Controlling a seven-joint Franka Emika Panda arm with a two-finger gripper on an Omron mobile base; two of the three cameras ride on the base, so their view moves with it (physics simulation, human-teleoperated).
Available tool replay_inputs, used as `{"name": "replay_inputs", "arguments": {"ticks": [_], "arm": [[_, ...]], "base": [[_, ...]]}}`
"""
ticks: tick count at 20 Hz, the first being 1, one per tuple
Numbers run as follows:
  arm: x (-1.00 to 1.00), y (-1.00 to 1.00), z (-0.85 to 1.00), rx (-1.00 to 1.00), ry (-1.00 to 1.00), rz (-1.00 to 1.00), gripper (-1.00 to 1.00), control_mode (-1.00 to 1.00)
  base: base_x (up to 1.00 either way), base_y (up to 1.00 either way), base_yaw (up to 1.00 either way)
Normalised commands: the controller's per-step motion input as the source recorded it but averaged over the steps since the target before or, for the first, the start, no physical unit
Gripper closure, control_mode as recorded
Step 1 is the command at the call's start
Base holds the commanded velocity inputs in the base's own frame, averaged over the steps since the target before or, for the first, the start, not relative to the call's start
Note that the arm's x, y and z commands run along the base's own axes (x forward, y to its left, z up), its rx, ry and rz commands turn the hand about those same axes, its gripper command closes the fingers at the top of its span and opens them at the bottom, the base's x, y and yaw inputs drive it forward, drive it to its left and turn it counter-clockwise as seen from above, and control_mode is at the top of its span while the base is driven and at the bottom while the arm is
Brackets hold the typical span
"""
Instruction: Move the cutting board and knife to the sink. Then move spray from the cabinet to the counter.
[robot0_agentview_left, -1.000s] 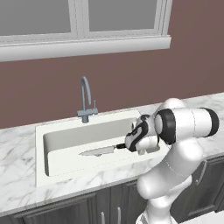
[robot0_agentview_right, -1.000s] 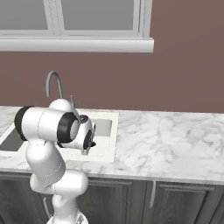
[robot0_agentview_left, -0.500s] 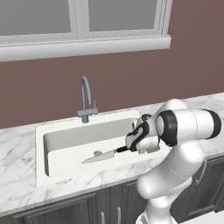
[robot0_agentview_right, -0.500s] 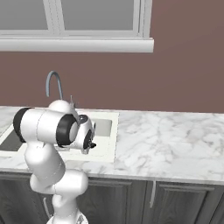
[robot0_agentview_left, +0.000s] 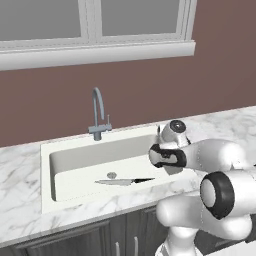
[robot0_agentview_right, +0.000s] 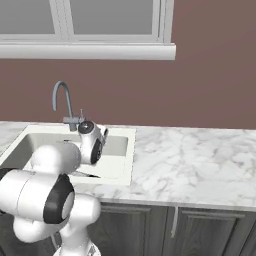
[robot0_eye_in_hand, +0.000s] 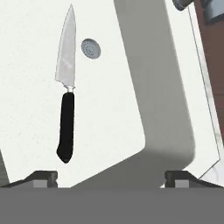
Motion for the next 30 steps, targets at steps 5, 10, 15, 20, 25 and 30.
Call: {"name": "replay_inputs", "arguments": {"ticks": [5, 10, 15, 20, 25, 30], "arm": [[-0.56, 0.01, 1.00, 0.08, -0.17, -0.34, -1.00, -1.00], [-0.65, 0.09, 1.00, 0.09, -0.15, -0.54, -1.00, -1.00], [-0.68, 0.00, 1.00, 0.32, -0.07, -0.64, -1.00, -1.00], [-0.71, -0.21, 1.00, 0.54, -0.02, -0.57, -1.00, -1.00], [-0.42, -0.30, 1.00, 0.57, -0.01, -0.29, -1.00, -1.00], [-0.41, -0.43, 0.77, 0.60, -0.08, -0.11, -1.00, -1.00]], "base": [[0.00, 0.00, 0.00], [0.00, 0.00, 0.00], [0.00, 0.00, 0.00], [0.00, 0.00, 0.00], [0.00, 0.00, 0.00], [0.00, 0.00, 0.00]]}}
